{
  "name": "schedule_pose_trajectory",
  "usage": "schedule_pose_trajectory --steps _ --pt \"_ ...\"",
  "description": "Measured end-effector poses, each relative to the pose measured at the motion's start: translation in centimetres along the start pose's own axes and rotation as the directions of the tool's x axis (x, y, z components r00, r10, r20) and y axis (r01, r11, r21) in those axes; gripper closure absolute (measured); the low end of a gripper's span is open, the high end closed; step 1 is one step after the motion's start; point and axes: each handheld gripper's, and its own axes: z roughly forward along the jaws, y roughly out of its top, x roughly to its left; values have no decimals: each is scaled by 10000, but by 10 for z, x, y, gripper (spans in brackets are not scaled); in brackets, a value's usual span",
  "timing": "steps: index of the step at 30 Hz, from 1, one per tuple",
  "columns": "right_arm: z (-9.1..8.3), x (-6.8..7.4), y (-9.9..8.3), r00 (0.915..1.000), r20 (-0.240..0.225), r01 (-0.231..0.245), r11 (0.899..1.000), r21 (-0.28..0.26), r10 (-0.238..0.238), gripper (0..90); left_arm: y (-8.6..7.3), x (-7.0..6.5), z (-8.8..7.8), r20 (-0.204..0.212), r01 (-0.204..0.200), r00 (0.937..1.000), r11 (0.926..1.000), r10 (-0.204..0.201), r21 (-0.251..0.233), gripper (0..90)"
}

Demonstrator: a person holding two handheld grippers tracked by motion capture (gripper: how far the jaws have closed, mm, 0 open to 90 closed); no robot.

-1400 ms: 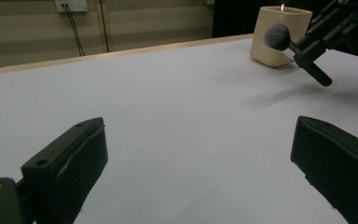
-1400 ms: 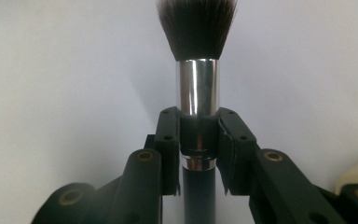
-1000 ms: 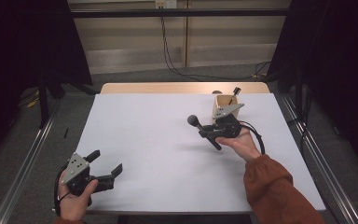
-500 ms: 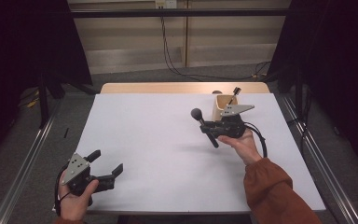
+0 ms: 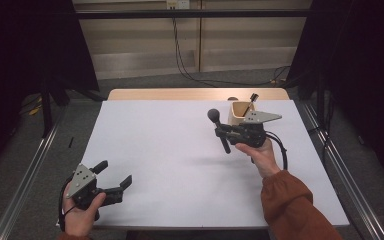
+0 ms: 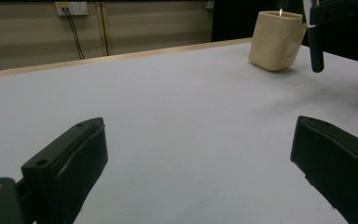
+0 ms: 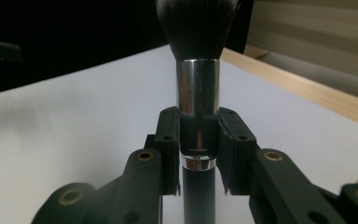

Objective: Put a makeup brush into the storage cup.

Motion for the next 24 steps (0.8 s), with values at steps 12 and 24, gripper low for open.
schedule_pose_trajectory --steps 12,24 --pt "-16 -1 12 9985 378 -364 9968 -706 392 724 0 0 -1 -32 43 10000 10000 -43 -56 39" --pt "-36 -12 33 9952 923 -207 9912 -1309 329 724 0 0 0 -20 19 10000 10000 -19 -12 39"
